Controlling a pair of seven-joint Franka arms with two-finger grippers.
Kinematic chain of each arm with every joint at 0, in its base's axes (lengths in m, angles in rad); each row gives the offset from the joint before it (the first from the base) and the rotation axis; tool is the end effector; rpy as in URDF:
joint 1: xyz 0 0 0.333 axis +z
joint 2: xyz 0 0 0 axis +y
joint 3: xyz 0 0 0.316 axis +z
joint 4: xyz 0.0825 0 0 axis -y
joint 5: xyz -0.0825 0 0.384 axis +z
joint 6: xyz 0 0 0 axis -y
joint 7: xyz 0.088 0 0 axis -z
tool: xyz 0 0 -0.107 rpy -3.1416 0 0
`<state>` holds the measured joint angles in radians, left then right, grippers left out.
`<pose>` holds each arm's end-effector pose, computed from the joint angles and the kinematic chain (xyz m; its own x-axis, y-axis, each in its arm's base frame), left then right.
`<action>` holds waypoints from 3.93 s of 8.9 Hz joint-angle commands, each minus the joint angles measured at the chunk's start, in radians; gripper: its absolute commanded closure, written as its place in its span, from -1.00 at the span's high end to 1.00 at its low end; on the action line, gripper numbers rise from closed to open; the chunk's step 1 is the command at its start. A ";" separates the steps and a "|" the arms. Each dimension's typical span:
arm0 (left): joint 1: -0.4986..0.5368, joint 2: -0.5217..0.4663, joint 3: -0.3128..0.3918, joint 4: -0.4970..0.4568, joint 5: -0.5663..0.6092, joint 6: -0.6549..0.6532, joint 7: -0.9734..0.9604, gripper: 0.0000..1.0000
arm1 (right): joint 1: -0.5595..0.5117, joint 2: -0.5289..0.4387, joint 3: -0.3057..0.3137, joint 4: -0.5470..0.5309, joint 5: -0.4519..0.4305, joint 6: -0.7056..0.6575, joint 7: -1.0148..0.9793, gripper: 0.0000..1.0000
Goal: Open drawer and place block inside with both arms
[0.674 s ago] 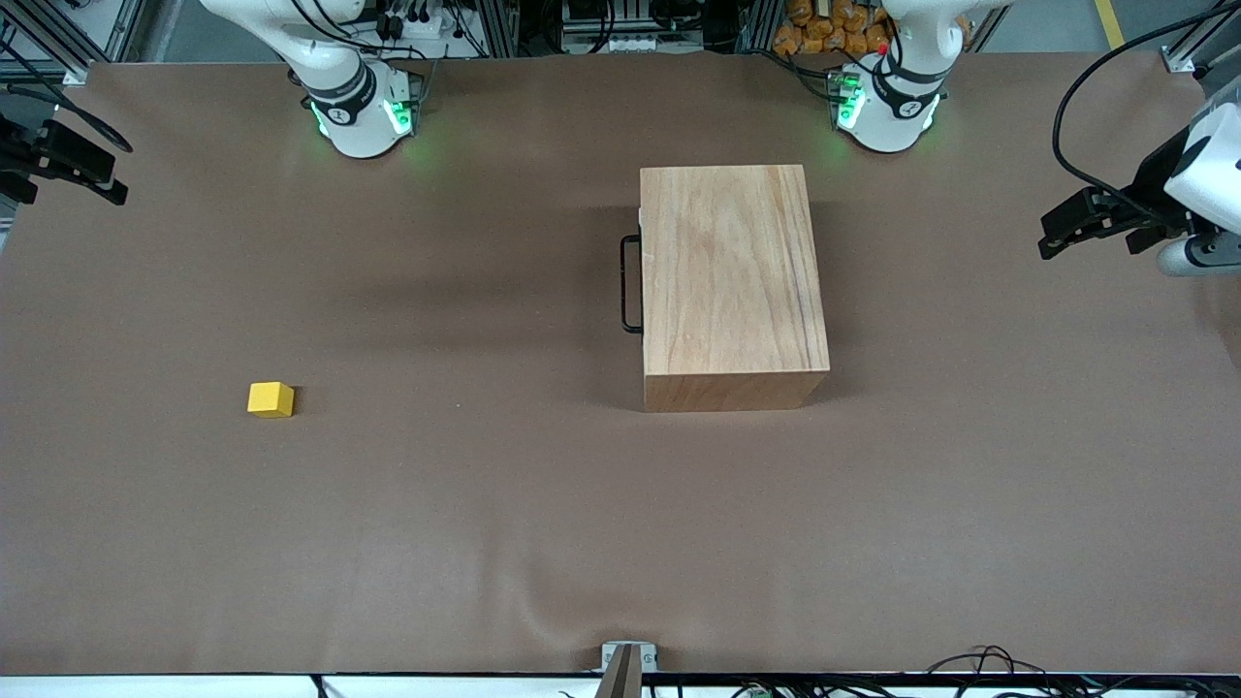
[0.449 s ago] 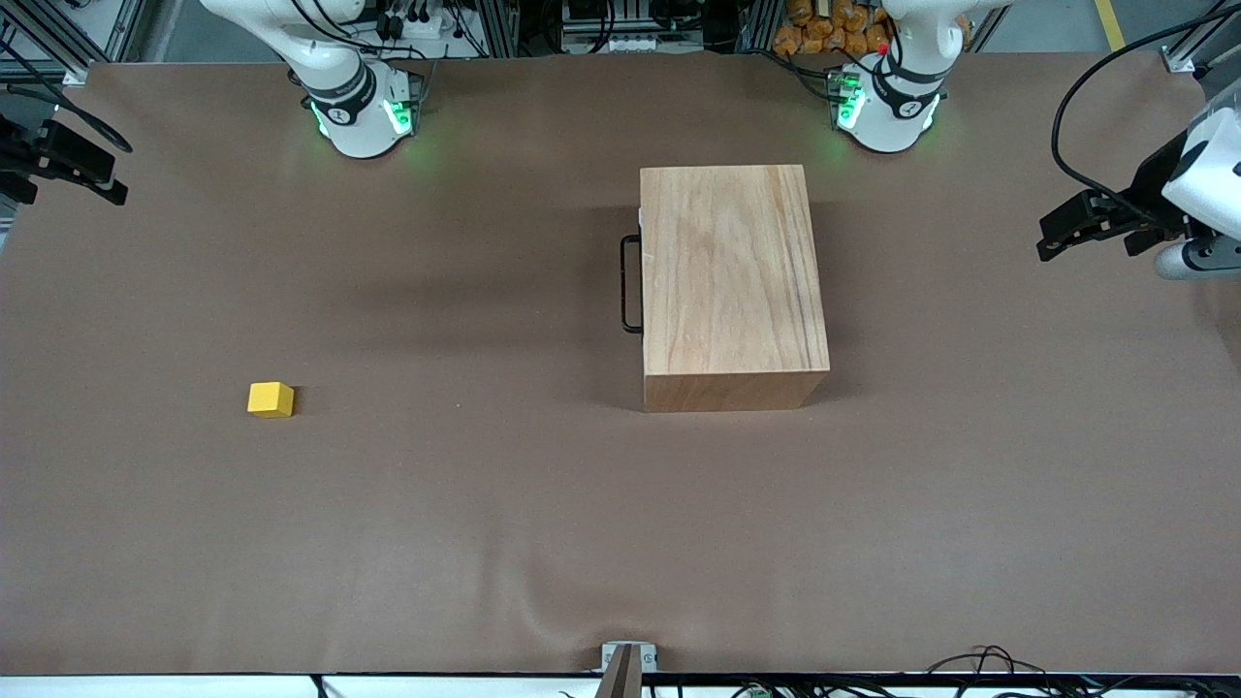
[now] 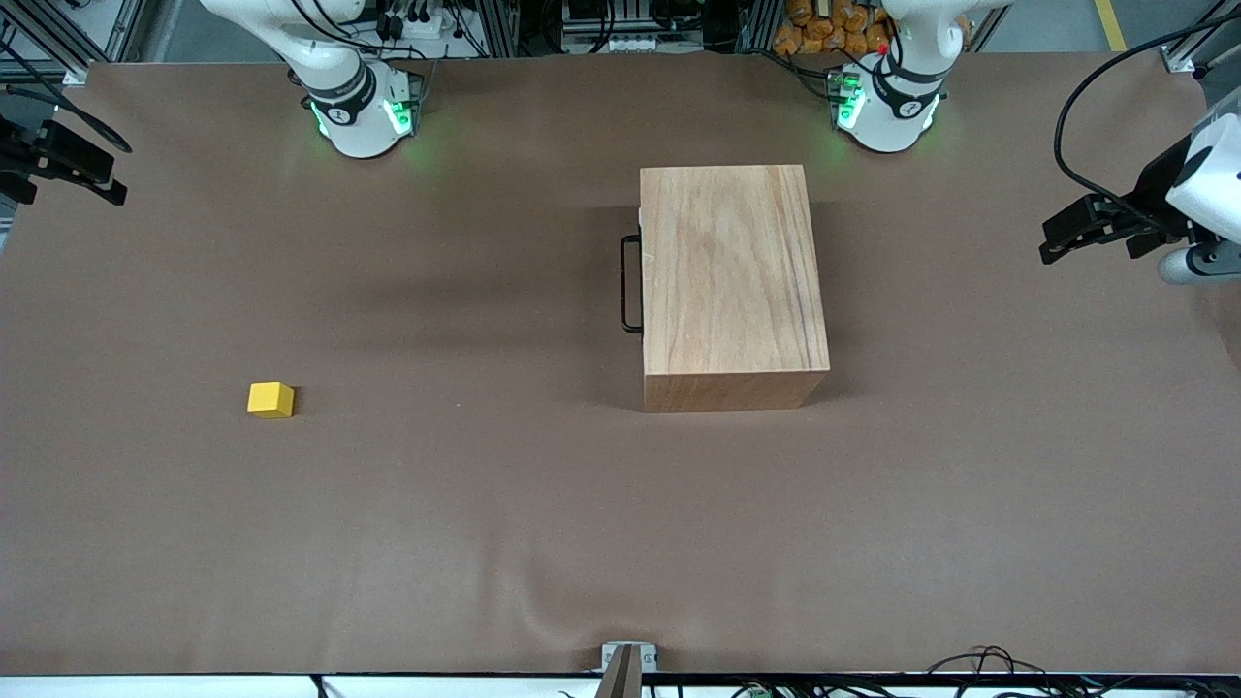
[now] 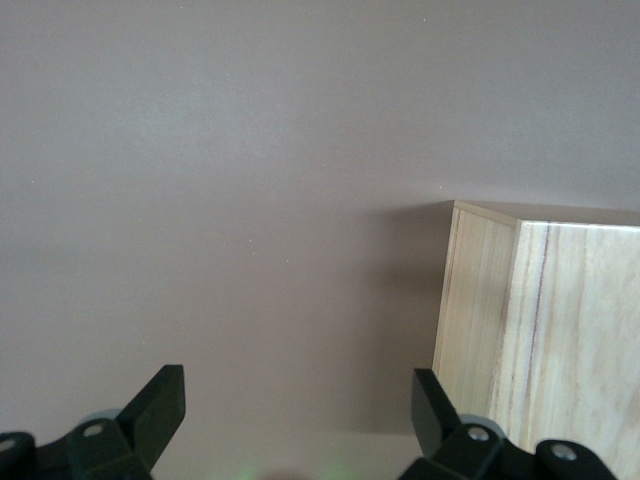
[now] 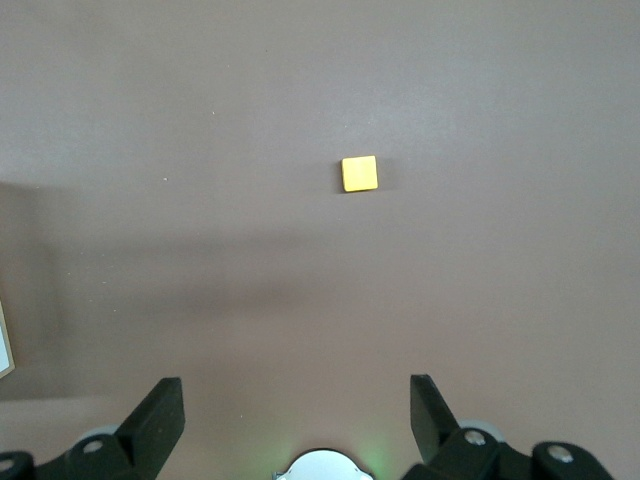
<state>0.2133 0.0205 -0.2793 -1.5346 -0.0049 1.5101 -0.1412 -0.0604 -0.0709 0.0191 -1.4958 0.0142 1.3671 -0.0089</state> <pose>0.5534 -0.0354 0.6253 0.9962 0.0747 -0.0452 0.0750 -0.9972 0.0042 0.5092 -0.0189 0.6796 0.9979 -0.0296 -0.0576 -0.0304 -0.9995 -0.0132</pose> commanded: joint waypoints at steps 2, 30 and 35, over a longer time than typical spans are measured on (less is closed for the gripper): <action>0.003 0.032 -0.008 0.076 0.011 -0.044 0.011 1.00 | -0.004 0.013 -0.001 0.025 0.009 -0.010 0.009 1.00; -1.204 0.771 0.250 0.542 0.392 0.131 -0.689 1.00 | -0.013 0.016 -0.001 0.023 0.010 -0.008 0.010 1.00; -1.190 0.806 0.253 0.539 0.330 0.130 -0.692 1.00 | -0.015 0.016 -0.001 0.023 0.010 -0.011 0.010 1.00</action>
<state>-0.9767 0.8070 -0.0316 -1.0250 0.3465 1.6468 -0.8475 -0.0637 -0.0668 0.0137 -1.4942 0.0143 1.3656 -0.0089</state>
